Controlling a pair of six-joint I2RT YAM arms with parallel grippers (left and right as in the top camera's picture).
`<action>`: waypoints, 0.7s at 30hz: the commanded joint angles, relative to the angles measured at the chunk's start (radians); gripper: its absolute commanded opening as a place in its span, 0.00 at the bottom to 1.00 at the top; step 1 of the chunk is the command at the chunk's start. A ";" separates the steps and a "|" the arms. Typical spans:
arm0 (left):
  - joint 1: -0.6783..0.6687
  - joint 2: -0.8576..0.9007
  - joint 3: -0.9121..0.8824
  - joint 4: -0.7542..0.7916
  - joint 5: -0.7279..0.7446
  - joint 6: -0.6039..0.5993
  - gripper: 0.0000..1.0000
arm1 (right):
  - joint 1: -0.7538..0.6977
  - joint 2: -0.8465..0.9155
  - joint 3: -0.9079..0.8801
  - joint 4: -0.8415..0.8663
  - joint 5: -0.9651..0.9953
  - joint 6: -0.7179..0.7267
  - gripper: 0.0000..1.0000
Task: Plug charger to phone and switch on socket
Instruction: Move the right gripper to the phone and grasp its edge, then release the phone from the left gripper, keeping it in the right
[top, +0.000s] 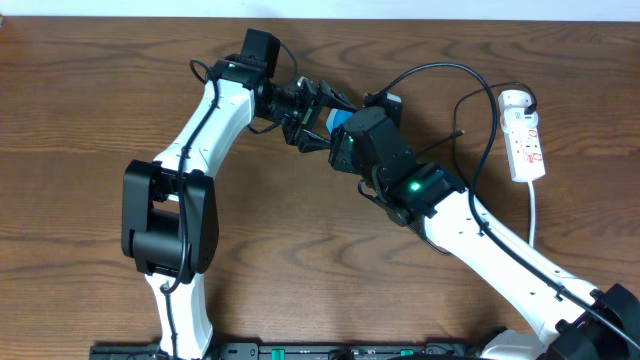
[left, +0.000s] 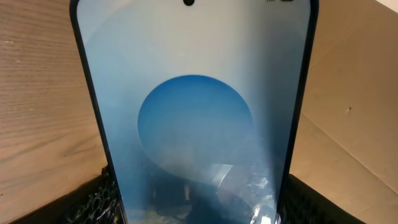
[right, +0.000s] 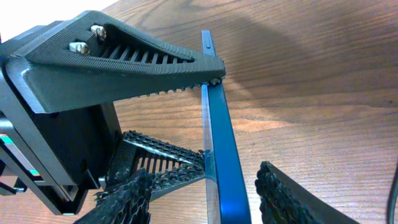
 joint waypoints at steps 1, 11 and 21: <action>0.002 -0.024 0.011 0.001 0.040 0.017 0.71 | 0.011 0.016 0.019 0.009 0.017 -0.007 0.51; 0.002 -0.024 0.011 0.001 0.040 0.017 0.72 | 0.010 0.039 0.019 0.055 0.017 -0.006 0.41; 0.002 -0.024 0.011 0.001 0.040 0.018 0.72 | 0.009 0.080 0.019 0.077 0.025 -0.006 0.33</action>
